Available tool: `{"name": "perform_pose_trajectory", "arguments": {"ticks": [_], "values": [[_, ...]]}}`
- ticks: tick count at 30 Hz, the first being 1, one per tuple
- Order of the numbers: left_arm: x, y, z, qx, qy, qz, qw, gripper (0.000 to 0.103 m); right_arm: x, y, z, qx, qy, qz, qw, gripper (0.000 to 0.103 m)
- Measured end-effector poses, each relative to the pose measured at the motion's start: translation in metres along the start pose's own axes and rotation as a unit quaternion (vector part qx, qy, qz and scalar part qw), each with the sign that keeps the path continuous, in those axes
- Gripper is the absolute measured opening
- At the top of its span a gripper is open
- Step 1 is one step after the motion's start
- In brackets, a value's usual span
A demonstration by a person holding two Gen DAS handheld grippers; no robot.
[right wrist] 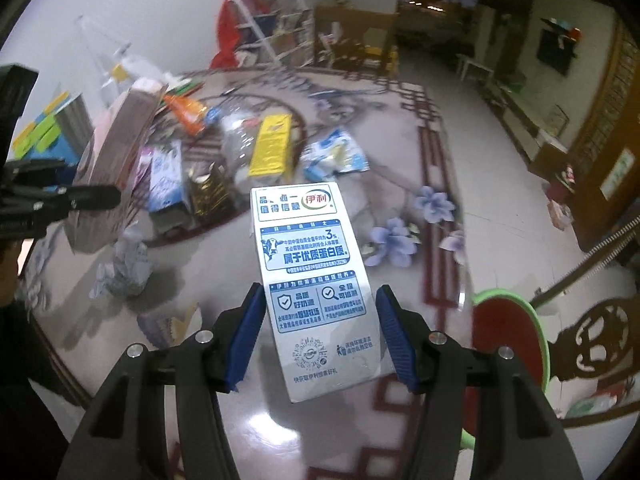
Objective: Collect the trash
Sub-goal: 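Grasp the white milk carton with the right gripper while the left grasps the pink carton, then carry both cartons over the red bin and open both grippers to drop them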
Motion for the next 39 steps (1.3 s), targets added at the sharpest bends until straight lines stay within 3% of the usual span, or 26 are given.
{"name": "perform_pose_trajectory", "arguments": {"ticks": [19,30,39], "values": [[0.014,-0.019,0.078,-0.040,-0.027,-0.005,0.9988,0.045,-0.024,0.045,0.059,-0.056,-0.081,0.039,0.994,0.055],[0.017,-0.052,0.150,-0.094,-0.044,-0.033,0.9940,0.045,-0.056,0.062,0.117,-0.086,-0.138,0.042,0.986,0.055],[0.024,-0.081,0.211,-0.142,-0.056,-0.057,0.9866,0.045,-0.090,0.076,0.178,-0.118,-0.201,0.047,0.971,0.055]]}}
Point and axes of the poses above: each gripper's, at about its wrist camera, not at the fingertips, and y roughly against the way its jaws point, z to its right, x to its top, the point moved 6 cm from there along -y, roughly the way its jaws point, and after that the axes turned 13 degrees about y, right-handed, at the moved point
